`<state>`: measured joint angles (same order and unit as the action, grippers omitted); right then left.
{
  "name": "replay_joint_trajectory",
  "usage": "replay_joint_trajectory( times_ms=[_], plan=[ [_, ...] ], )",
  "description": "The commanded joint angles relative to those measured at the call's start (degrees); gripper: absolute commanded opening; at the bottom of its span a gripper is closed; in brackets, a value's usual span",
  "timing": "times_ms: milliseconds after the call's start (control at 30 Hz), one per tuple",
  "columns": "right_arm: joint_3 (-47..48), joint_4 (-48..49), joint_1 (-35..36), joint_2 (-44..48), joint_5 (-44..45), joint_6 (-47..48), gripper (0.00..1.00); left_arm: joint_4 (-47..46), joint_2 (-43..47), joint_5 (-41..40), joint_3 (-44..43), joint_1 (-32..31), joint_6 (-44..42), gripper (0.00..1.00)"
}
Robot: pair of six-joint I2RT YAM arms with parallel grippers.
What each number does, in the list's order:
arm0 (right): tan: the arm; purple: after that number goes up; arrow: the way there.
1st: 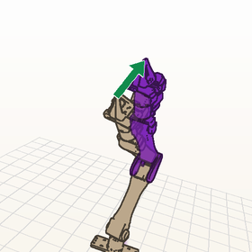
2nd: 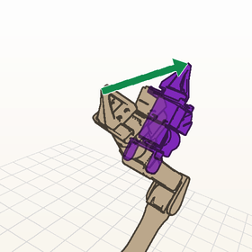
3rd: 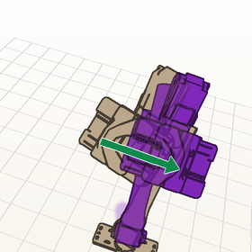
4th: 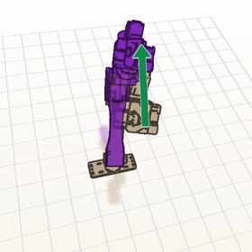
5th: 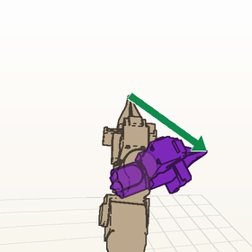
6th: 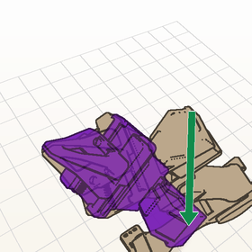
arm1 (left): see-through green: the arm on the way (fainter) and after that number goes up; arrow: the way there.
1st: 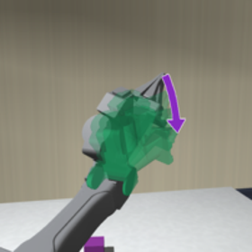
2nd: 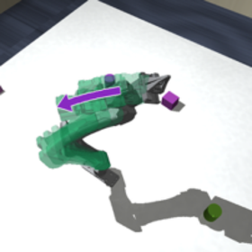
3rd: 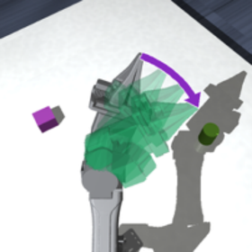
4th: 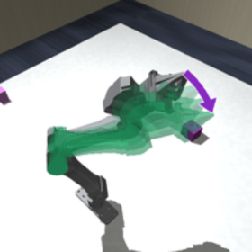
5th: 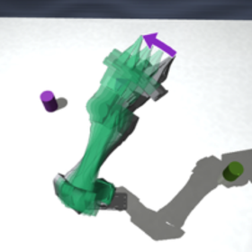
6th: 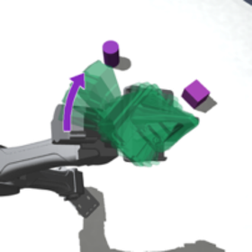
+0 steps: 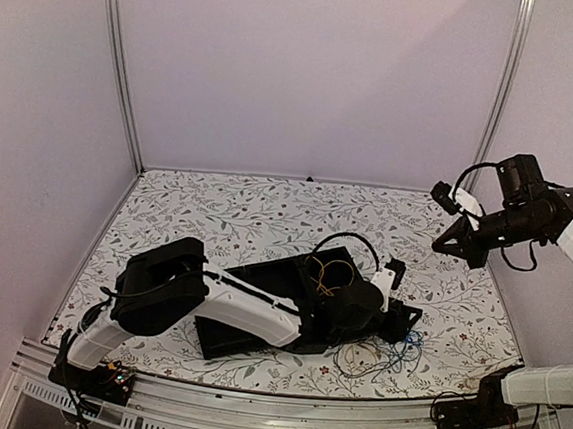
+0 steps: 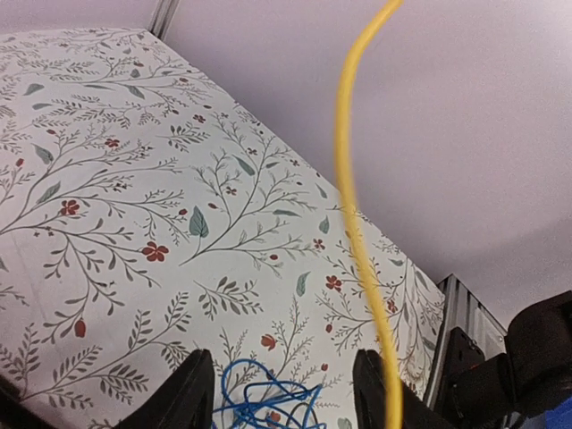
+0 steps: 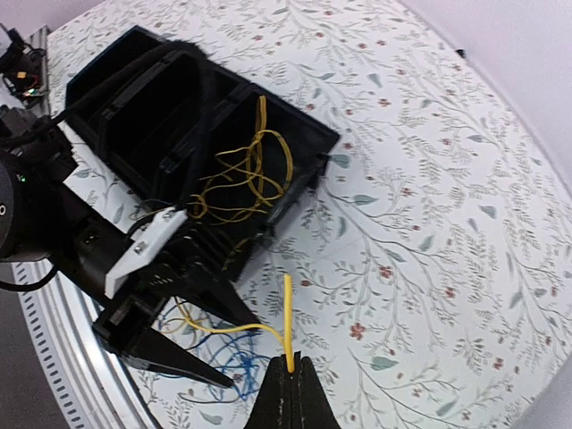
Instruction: Untangle the cables
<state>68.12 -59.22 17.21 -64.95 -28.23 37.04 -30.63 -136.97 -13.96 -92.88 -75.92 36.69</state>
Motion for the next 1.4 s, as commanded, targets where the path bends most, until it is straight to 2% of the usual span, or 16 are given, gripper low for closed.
replay_joint_trajectory(
  times_ms=[0, 200, 400, 600, 733, 933, 1267, 1367],
  plan=[
    [8.8, -3.4, -9.1, 2.0, 7.9, 8.4, 0.0, -0.6, 0.1, 1.3, 1.8, -0.2, -0.4, 0.55],
    [24.0, -3.3, -18.7, -3.1, 8.5, 10.6, 0.0, -4.4, 0.1, 6.6, 2.5, -0.5, -3.2, 0.56],
    [35.7, 2.4, -19.1, -5.5, 11.1, 5.2, 0.0, -5.9, 3.4, 8.2, 4.2, -1.8, -9.5, 0.57],
    [45.2, 10.3, -19.1, -6.7, 14.5, 1.4, 0.0, -6.5, 8.2, 10.7, 8.2, -2.3, -11.5, 0.57],
    [46.1, 15.2, -19.1, -6.0, 13.9, 0.1, 0.0, -1.1, 10.9, 10.2, 7.3, -2.5, -13.2, 0.58],
    [45.8, 14.7, -19.1, -7.2, 9.6, -1.7, 0.0, 6.1, 15.0, 9.5, 6.4, -3.2, -14.6, 0.66],
    [44.0, 13.1, -18.8, -8.5, -3.6, -4.8, 0.0, 7.6, 28.0, 3.0, 16.0, -3.3, -16.1, 0.66],
    [43.4, 10.8, -14.3, -9.5, -6.4, -4.2, 0.0, 9.2, 32.2, 1.7, 19.1, -2.5, -15.1, 0.66]
  ],
)
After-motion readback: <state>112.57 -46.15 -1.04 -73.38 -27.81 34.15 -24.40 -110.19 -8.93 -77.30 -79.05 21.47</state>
